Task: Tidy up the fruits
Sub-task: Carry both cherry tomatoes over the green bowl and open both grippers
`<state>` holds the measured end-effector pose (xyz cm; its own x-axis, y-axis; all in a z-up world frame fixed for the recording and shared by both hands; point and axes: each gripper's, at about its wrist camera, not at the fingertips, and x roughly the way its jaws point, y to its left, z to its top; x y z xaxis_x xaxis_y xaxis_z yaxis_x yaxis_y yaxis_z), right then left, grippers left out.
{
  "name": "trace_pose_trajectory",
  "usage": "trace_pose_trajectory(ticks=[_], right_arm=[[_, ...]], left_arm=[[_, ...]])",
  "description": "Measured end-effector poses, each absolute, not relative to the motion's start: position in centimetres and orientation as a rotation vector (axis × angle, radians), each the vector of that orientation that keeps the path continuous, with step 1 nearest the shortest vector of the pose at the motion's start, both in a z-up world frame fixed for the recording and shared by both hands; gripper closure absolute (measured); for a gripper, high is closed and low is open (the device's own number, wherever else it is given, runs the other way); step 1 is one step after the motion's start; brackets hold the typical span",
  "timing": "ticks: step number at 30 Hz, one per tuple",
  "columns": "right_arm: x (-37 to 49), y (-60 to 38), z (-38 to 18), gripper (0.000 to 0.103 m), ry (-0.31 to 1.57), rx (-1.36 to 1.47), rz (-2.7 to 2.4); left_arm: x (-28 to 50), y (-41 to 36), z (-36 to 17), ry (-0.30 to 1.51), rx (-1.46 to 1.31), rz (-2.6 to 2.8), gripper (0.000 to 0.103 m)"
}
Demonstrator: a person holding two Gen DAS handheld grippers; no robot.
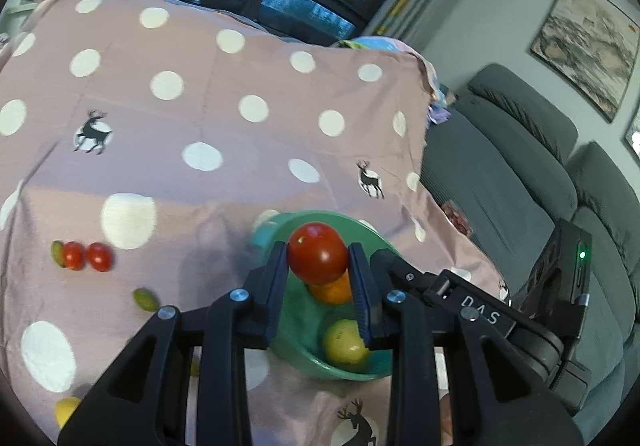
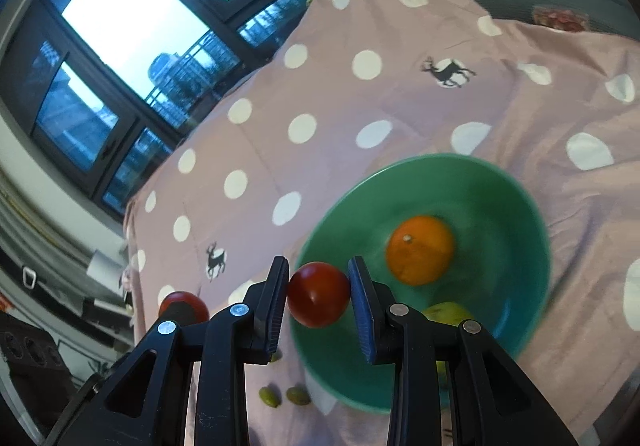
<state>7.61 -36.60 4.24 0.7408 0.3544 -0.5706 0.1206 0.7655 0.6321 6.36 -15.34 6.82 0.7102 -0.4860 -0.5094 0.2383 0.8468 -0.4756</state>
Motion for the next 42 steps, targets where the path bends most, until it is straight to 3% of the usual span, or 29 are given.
trace_pose_trajectory(ticks=[17, 42], right_arm=[[5.6, -41.6, 3.7, 0.07, 0.716, 0.734, -0.065], [7.0, -40.0, 1.6, 0.07, 0.843, 0.676, -0.13]], left_arm=[[7.7, -21.0, 4.1, 0.754, -0.303, -0.554, 0.073], [8.4, -20.5, 1.5, 0.863, -0.339, -0.558, 0.073]])
